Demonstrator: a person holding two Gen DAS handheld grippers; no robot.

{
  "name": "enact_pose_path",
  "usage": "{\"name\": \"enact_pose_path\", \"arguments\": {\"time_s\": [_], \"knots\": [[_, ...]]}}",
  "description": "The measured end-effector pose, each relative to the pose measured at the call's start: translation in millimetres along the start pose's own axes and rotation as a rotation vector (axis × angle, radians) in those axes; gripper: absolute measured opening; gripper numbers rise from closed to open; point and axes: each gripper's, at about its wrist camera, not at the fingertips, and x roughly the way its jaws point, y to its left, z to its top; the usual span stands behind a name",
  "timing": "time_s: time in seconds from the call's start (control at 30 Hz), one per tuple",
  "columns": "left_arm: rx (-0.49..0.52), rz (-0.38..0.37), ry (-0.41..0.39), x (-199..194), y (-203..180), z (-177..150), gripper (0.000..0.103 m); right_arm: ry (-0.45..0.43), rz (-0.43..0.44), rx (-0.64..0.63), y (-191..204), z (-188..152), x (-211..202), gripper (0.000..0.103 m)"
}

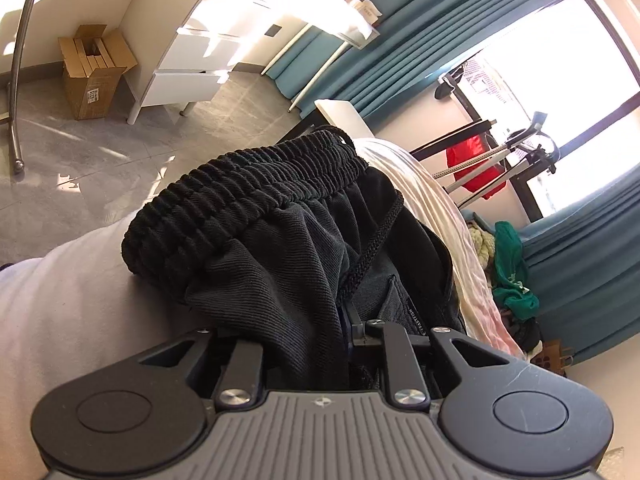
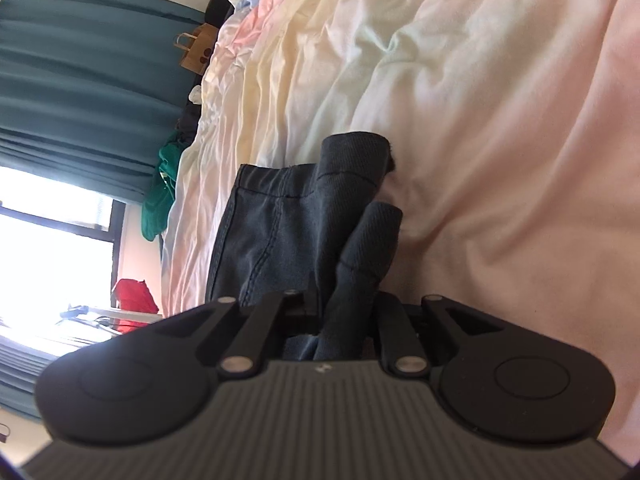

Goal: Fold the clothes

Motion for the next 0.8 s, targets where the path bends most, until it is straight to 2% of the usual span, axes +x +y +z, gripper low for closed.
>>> {"name": "enact_pose_path", "arguments": {"time_s": [0.07,0.13,0.2,0.27,0.33,0.4,0.5,0.53,0.7,0.8], "knots": [[0.048,0.017,0.021,-7,-6,-4,0.031,0.009,0.034,0.057,-9,2,-2,0.014],[0.116,0.051,0.050,-16,-14,-8,0.051,0.006,0.051,0.100,-14,2,-6,0.019],[0.190,0.085,0.030,-30,-22,-16,0.061,-0.037,0.068,0.103,-13,2,-17,0.026],[0.262,0.125,-0.016,-48,-30,-25,0.063,-0.080,0.084,0.105,-12,1,-27,0.044],[0.316,0.130,-0.060,-67,-39,-35,0.068,-0.123,0.101,0.107,-11,1,-37,0.050],[0.382,0.123,-0.109,-85,-51,-48,0.069,-0.166,0.118,0.109,-10,1,-48,0.050],[0.486,0.089,-0.182,-106,-72,-70,0.079,-0.231,0.144,0.112,-8,0,-63,0.050],[0.512,0.071,-0.199,-110,-80,-78,0.079,-0.252,0.152,0.113,-8,0,-68,0.050],[0.733,-0.009,-0.159,-93,-137,-125,0.079,-0.255,0.134,-0.001,14,-1,-70,0.050],[0.885,-0.050,-0.130,-74,-170,-162,0.079,-0.180,0.108,-0.006,13,-2,-60,0.050]]}}
